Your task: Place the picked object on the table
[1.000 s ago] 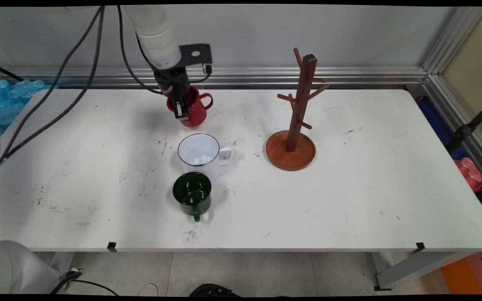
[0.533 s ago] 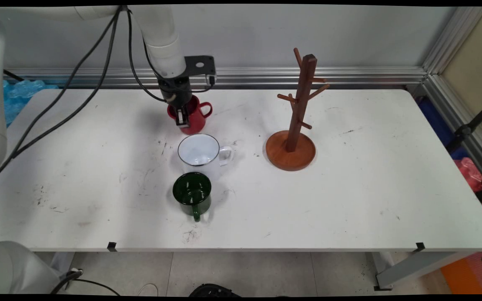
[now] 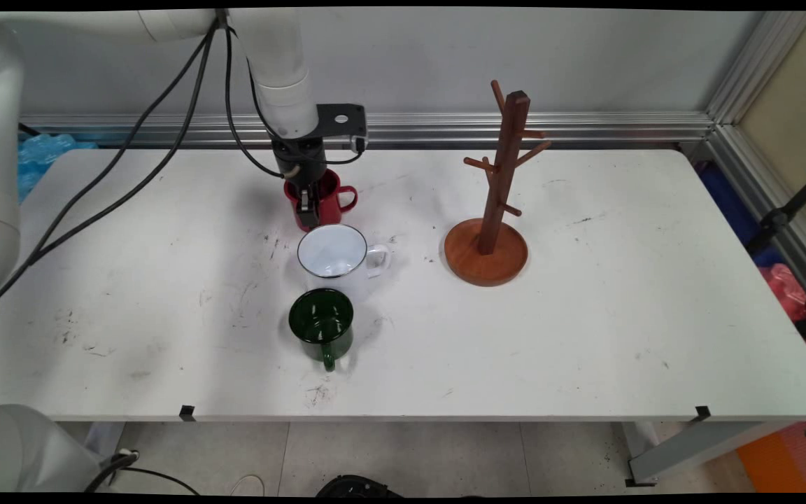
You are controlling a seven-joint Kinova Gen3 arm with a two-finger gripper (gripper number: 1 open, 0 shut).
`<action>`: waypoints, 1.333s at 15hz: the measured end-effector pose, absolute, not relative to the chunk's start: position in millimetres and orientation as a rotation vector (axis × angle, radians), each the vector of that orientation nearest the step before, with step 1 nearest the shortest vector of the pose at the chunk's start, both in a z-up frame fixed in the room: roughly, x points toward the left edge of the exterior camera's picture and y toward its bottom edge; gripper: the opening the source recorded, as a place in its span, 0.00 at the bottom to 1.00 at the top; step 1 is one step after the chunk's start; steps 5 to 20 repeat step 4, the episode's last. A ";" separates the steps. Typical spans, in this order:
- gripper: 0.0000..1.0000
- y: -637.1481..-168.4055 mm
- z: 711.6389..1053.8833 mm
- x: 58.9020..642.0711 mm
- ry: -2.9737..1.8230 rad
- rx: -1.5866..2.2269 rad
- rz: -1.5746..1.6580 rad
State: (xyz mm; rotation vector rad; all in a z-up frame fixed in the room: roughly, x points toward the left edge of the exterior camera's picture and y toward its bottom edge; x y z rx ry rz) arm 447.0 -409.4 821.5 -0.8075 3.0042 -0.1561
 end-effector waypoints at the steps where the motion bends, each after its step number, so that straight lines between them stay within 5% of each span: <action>1: 1.00 -410.8 821.1 446.1 3.007 -0.801 -0.159; 20: 1.00 -413.2 822.0 444.5 3.016 -0.786 -0.172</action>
